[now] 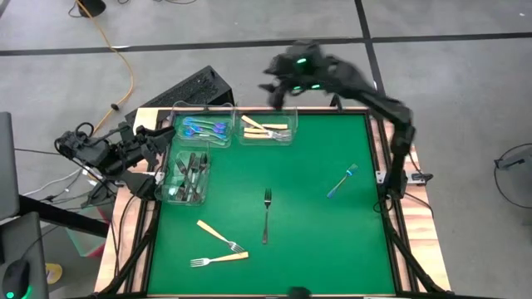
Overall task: Sort silverware by color (type)
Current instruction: Put the yellow fork into the top right transparent bin
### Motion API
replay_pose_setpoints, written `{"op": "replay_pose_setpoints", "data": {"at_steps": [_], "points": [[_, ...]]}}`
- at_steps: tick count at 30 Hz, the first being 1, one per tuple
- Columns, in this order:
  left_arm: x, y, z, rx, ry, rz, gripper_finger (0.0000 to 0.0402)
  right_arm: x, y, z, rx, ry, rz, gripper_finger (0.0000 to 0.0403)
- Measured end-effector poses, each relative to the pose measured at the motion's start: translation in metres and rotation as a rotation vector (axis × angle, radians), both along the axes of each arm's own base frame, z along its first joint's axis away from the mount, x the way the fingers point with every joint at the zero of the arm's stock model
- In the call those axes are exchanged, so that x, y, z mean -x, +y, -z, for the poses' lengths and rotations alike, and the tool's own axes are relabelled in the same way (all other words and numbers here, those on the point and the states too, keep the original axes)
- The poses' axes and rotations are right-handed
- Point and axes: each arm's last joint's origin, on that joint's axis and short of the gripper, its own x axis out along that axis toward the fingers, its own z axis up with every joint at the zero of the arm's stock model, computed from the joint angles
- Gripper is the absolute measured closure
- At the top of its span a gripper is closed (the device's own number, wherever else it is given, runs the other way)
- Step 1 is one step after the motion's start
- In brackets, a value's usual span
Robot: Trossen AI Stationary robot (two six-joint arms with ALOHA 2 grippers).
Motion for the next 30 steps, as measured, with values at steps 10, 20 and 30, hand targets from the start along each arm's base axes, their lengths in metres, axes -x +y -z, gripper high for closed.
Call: {"op": "replay_pose_setpoints", "data": {"at_steps": [10, 20, 30], "points": [[0.000, 0.000, 0.003, -0.010, 0.024, 0.017, 0.0249, 0.107, 0.048, -0.080, -0.053, -0.176, 0.050, 0.0163], [-0.001, -0.001, 0.002, -0.008, 0.022, 0.031, 0.0249, 0.226, 0.129, -0.120, -0.156, -0.309, -0.075, 0.0163], [-0.001, -0.001, 0.002, 0.005, 0.012, 0.031, 0.0249, 0.269, 0.160, -0.089, -0.248, -0.283, -0.028, 0.0163]]}}
